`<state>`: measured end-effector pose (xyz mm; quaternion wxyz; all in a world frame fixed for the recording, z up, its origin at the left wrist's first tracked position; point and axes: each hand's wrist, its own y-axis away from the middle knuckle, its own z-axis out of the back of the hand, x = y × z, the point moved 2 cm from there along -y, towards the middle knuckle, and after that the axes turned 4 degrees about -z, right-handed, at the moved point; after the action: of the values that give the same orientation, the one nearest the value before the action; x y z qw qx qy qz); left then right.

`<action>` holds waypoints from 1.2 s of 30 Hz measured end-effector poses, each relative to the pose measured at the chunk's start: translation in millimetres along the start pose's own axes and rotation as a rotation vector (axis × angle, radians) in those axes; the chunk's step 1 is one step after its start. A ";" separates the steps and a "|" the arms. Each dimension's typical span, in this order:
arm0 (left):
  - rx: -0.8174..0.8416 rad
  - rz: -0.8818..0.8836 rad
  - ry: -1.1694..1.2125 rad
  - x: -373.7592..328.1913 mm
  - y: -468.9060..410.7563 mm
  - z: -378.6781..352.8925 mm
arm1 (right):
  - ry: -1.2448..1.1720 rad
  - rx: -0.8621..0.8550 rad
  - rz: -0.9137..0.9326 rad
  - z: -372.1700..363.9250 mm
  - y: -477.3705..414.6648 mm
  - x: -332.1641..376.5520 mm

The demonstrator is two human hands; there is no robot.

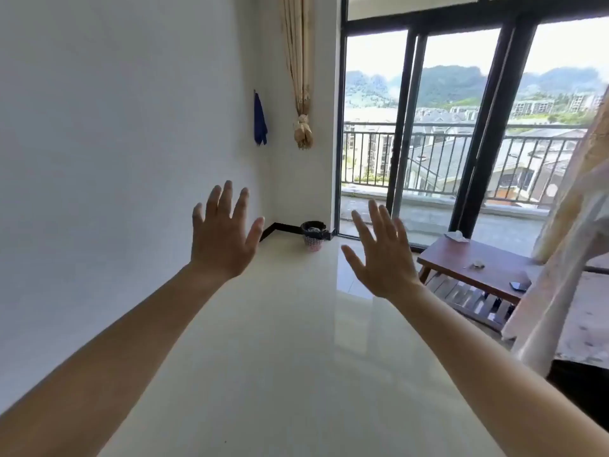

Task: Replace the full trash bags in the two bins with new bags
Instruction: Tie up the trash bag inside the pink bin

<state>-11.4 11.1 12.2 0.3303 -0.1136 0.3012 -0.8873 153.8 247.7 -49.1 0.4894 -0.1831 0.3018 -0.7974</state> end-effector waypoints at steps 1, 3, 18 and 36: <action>0.011 0.005 0.005 5.0 -19.2 -12.0 | -0.026 0.033 -0.023 -17.6 -22.7 -5.6; -0.058 -0.020 -0.030 14.2 -37.9 -14.3 | -0.033 0.017 -0.072 -26.2 -47.1 -10.9; 0.118 0.062 0.092 132.0 -325.8 -314.1 | -0.103 0.202 -0.007 -330.7 -323.3 -31.3; 0.237 -0.104 0.024 98.9 -742.8 -681.0 | -0.059 0.312 -0.210 -683.1 -653.0 -278.8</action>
<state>-743.5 705.2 -74.6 0.2914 -0.0787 0.1918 -0.9339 -558.4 923.7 -129.7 0.4346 -0.1585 0.1393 -0.8756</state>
